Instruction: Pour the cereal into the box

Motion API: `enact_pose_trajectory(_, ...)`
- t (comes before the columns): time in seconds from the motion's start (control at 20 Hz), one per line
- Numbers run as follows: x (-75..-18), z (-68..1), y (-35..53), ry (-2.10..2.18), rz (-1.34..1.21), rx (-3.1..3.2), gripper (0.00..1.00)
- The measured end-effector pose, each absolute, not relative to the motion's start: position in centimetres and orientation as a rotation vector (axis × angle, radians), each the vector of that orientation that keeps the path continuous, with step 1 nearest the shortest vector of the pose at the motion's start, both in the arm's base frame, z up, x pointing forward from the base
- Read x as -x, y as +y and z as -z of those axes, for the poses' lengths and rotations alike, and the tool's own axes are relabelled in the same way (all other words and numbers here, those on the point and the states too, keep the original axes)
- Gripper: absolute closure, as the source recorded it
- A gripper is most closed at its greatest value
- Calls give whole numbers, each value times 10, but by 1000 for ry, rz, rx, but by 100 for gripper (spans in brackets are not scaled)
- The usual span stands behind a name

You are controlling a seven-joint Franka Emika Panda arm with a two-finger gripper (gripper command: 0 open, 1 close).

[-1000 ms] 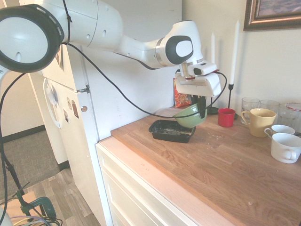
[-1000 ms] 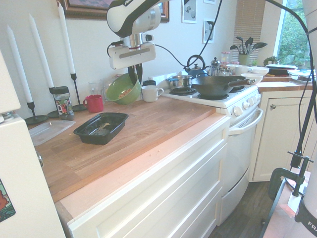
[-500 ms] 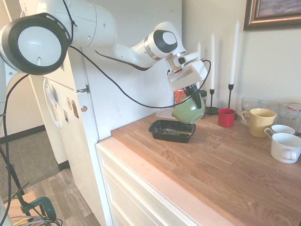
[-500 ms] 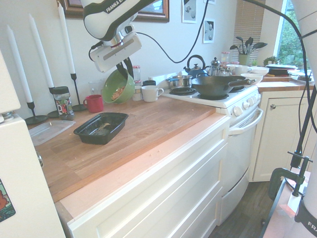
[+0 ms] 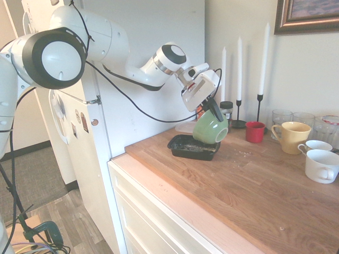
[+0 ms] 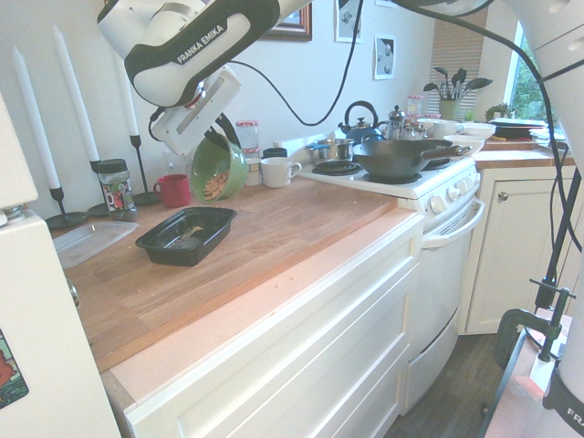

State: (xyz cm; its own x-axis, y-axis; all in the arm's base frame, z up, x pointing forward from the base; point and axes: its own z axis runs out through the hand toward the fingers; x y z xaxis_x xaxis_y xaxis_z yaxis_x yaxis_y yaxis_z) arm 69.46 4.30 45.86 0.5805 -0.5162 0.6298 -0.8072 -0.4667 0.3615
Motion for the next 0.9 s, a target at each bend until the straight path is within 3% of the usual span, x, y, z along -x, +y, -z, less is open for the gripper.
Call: enact_pose_trajectory(0.9, -676, -413, 113, -725, -792, -1908, 100)
